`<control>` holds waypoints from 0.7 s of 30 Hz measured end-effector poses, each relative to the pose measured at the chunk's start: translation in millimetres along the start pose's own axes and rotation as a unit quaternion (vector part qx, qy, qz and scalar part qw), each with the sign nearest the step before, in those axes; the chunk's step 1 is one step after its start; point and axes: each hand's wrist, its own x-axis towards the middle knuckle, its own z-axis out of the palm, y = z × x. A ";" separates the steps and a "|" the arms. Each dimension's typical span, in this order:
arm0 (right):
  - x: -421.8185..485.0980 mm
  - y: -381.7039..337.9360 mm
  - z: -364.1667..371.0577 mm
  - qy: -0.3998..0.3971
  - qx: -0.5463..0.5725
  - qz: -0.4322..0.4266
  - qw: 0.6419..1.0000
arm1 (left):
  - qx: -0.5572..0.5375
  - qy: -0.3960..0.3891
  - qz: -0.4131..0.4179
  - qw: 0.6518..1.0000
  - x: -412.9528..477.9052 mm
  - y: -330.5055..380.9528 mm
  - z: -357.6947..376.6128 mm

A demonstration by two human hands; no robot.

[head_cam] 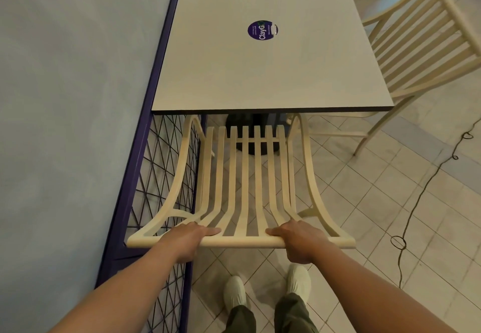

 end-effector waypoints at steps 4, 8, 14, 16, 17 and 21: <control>-0.7 0.3 -0.4 -0.004 -0.003 0.000 1.000 | 0.002 -0.002 0.002 1.000 -1.1 1.5 -1.0; -1.8 0.0 -0.8 -0.006 -0.004 0.000 1.000 | 0.000 -0.003 -0.002 1.000 -2.8 3.7 -2.3; -1.6 0.3 -3.1 -0.009 -0.013 -0.008 1.000 | 0.002 0.005 -0.002 1.000 -4.7 5.8 -3.8; -0.9 0.1 -4.4 -0.012 -0.012 -0.008 1.000 | 0.005 0.010 -0.001 1.000 -5.5 7.4 -3.6; 0.6 0.8 -4.5 -0.014 -0.006 -0.007 1.000 | 0.005 0.013 0.001 1.000 -5.4 7.2 -3.4; 1.2 -1.3 -5.8 -0.037 0.018 -0.010 0.999 | -0.004 -0.022 0.008 1.000 -8.2 7.3 -7.6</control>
